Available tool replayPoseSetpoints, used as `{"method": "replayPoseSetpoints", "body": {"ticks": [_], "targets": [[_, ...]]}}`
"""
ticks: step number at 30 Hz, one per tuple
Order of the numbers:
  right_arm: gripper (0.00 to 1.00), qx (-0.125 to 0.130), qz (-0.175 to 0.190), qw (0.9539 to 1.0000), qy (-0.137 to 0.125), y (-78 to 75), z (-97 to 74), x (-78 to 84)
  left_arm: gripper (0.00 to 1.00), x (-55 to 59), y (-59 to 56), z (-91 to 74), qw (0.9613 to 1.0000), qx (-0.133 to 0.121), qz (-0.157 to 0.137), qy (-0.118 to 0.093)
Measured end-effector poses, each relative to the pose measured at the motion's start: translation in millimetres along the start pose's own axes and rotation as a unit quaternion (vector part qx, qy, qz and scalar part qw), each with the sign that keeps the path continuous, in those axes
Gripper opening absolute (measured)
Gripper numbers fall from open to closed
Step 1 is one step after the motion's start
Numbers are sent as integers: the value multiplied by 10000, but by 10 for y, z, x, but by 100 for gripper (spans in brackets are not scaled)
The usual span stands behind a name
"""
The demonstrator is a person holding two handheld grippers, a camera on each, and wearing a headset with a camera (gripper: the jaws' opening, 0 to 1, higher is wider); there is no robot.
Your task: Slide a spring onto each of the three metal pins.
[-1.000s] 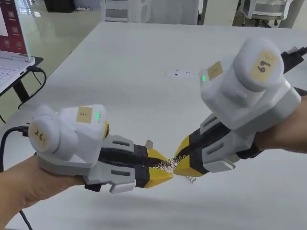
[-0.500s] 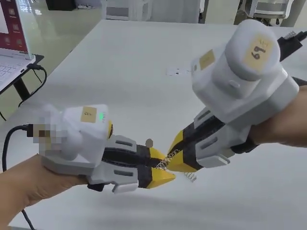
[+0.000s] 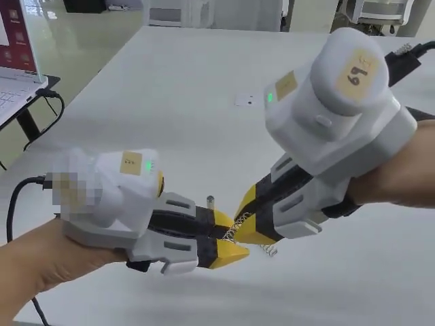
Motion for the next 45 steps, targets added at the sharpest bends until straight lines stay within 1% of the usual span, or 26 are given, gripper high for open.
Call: {"method": "replayPoseSetpoints", "body": {"ticks": [13, 18, 24, 29, 31, 32, 35, 41, 45], "targets": [[8, 37, -22, 9999, 95, -29, -11, 10, 5, 0, 17, -3, 10000, -34, -79, 33], [8, 77, 14, 9999, 152, -64, -45, 40, 7, 8, 42, -44, 9999, -99, -130, 30], [8, 192, 118, 9995, 229, -117, -117, 125, 11, 28, 88, -133, 9994, -269, -207, 6], [8, 312, 236, 9989, 261, -163, -197, 214, 15, 78, 125, -195, 9987, -421, -276, 34], [8, 378, 283, 9984, 295, -183, -231, 251, 20, 99, 141, -217, 9982, -497, -318, 46], [8, 431, 301, 9981, 306, -198, -252, 272, 21, 115, 151, -231, 9980, -535, -343, 60], [8, 481, 382, 9977, 298, -222, -299, 317, 24, 150, 168, -261, 9973, -603, -407, 96], [8, 708, 579, 9950, 402, -310, -449, 462, 31, 224, 199, -356, 9952, -816, -524, 124], [8, 846, 687, 9931, 438, -378, -545, 541, 33, 254, 196, -402, 9940, -919, -588, 124]]}}
Point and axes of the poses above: the centre of the closed fingertips' face, and the gripper's own axes: z roughly forward along the fingers, y roughly to its left, x roughly out of its underside, the point moved 10 cm from there along -z, roughly backward along the fingers, and after that the axes turned 11 degrees about -x, right-handed, at the moved point
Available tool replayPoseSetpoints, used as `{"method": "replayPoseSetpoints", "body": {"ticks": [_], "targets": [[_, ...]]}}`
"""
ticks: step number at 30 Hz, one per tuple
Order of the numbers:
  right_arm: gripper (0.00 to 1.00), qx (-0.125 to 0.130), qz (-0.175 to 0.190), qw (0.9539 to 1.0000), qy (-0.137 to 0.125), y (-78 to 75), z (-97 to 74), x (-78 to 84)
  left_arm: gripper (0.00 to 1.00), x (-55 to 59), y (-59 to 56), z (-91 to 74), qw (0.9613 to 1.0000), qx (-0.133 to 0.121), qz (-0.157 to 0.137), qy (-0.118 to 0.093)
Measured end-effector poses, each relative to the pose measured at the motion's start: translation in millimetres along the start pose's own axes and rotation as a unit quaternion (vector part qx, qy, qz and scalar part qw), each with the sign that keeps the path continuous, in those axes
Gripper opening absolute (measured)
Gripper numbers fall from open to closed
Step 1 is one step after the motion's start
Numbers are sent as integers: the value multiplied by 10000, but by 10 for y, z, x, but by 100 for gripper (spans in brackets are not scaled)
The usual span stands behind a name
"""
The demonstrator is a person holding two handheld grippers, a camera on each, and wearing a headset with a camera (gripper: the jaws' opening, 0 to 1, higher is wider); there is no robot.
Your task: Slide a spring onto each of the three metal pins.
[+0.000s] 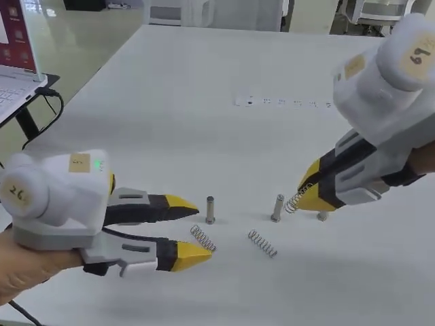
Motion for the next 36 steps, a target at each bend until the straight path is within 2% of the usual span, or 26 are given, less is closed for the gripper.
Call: {"method": "replayPoseSetpoints", "body": {"ticks": [10, 20, 23, 36], "targets": [[8, 252, 207, 9993, 190, -204, -136, 143, 42, 87, 35, -94, 9995, -294, -104, 29], [8, 343, 495, 9972, 449, -444, -140, 349, 50, 218, 58, -158, 9982, -533, -179, 210], [8, 465, 537, 9953, 663, -516, -125, 425, 55, 251, 55, -162, 9976, -589, -217, 274], [8, 363, 806, 9916, 942, -738, 5, 552, 63, 268, 33, -163, 9972, -667, -217, 276]]}}
Point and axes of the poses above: the centre of the closed fingertips' face, and the gripper's own axes: z roughly forward along the fingers, y roughly to its left, x roughly out of its underside, the point moved 10 cm from there along -z, roughly backward along the fingers, and after that the axes turned 11 degrees about -x, right-handed, at the moved point
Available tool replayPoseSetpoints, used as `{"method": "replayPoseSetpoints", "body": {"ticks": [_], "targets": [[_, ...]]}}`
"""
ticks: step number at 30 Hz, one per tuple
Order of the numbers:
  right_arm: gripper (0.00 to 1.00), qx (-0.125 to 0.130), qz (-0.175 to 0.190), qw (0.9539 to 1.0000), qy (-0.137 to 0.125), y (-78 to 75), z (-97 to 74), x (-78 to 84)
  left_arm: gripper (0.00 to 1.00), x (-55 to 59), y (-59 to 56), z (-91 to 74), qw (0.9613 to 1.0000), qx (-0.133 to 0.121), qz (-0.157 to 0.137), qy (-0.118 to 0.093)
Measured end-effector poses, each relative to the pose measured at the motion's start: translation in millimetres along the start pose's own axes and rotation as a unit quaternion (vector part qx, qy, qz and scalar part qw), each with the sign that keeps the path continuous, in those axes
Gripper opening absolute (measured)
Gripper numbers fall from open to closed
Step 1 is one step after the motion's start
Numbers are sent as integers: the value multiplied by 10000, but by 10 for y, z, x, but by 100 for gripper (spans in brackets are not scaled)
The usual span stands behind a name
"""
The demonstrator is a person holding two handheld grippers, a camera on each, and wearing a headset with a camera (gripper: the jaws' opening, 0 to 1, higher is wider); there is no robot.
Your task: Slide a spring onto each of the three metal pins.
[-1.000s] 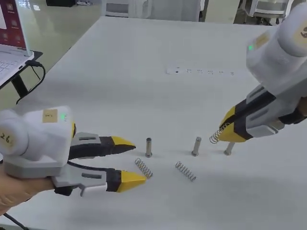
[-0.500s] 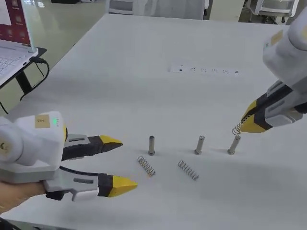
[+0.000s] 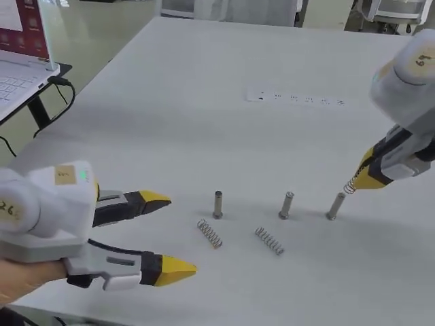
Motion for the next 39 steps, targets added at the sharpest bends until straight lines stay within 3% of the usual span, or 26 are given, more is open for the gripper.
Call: {"method": "replayPoseSetpoints", "body": {"ticks": [6, 39], "targets": [[8, -43, 24, 9999, 163, -52, 91, 7, 66, 19, -1, 2, 10000, -4, 5, 24], [8, -233, 142, 9991, 335, -193, 334, 30, 64, 37, 4, 7, 10000, 9, -13, 75]]}}
Point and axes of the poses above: the centre of the closed fingertips' face, and the gripper's own axes: z roughly forward along the fingers, y roughly to its left, x roughly out of its underside, the point moved 10 cm from there along -z, roughly backward along the fingers, and after that the axes turned 11 degrees about -x, right-handed, at the moved point
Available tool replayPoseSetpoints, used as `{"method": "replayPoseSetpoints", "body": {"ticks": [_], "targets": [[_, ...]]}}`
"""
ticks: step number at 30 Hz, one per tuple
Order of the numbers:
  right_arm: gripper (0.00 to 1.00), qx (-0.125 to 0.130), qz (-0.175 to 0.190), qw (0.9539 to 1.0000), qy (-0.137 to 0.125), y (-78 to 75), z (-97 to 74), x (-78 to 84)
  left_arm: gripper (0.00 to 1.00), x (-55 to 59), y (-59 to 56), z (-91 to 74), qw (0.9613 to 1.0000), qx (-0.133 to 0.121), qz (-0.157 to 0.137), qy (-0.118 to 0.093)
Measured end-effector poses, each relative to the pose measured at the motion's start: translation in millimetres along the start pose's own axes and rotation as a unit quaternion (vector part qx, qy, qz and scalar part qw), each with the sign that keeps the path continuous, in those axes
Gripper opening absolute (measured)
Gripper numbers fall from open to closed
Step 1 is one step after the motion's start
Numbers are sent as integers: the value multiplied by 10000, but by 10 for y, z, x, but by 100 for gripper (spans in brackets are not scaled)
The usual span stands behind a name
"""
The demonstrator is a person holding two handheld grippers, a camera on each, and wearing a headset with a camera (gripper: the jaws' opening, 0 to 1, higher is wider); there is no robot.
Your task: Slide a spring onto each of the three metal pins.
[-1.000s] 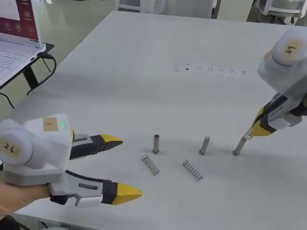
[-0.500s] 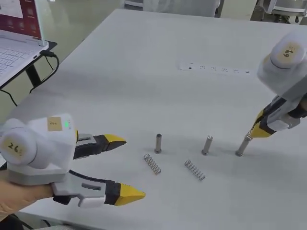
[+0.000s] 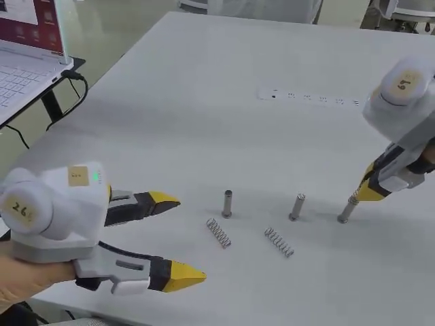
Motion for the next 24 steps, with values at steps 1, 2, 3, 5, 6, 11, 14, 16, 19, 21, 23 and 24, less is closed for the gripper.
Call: {"method": "replayPoseSetpoints", "body": {"ticks": [1, 2, 3, 5, 6, 11, 14, 16, 19, 21, 23, 24], "targets": [[8, -7, 5, 10000, 12, -11, 26, 1, 64, -2, -1, 1, 10000, 2, 2, 3], [8, -12, 12, 10000, 19, -16, 41, 1, 64, -3, -2, 1, 10000, 2, 2, 4], [8, -22, 17, 10000, 26, -21, 57, 2, 64, -5, -3, 2, 10000, 4, 3, 3], [8, -17, 21, 10000, 58, -33, 100, 1, 64, -11, -6, 3, 10000, 5, 4, -2], [8, -23, 34, 10000, 78, -38, 124, 2, 64, -12, -4, 3, 10000, -1, -1, 2], [8, -46, 75, 9999, 131, -58, 228, 13, 63, -15, -8, 4, 10000, 6, 5, 5], [8, -50, 96, 9998, 170, -60, 281, 32, 63, -18, -10, -1, 10000, 3, 4, 6], [8, -71, 131, 9997, 177, -63, 319, 45, 63, -19, -10, -4, 10000, 0, 9, 9], [8, -67, 135, 9997, 211, -56, 365, 58, 63, -17, -9, -6, 10000, -6, 8, 13], [8, -75, 155, 9996, 243, -50, 393, 70, 63, -19, -12, -5, 10000, -4, 12, 9], [8, -76, 159, 9995, 273, -45, 418, 77, 63, -20, -14, -4, 10000, -4, 13, 4], [8, -76, 154, 9994, 284, -42, 426, 80, 63, -19, -14, -3, 10000, -7, 12, 5]]}}
Point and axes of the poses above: the centre of the closed fingertips' face, and the gripper's own axes: z roughly forward along the fingers, y roughly to its left, x roughly out of its underside, the point moved 10 cm from there along -z, roughly backward along the fingers, and after that the axes turned 11 degrees about -x, right-handed, at the moved point
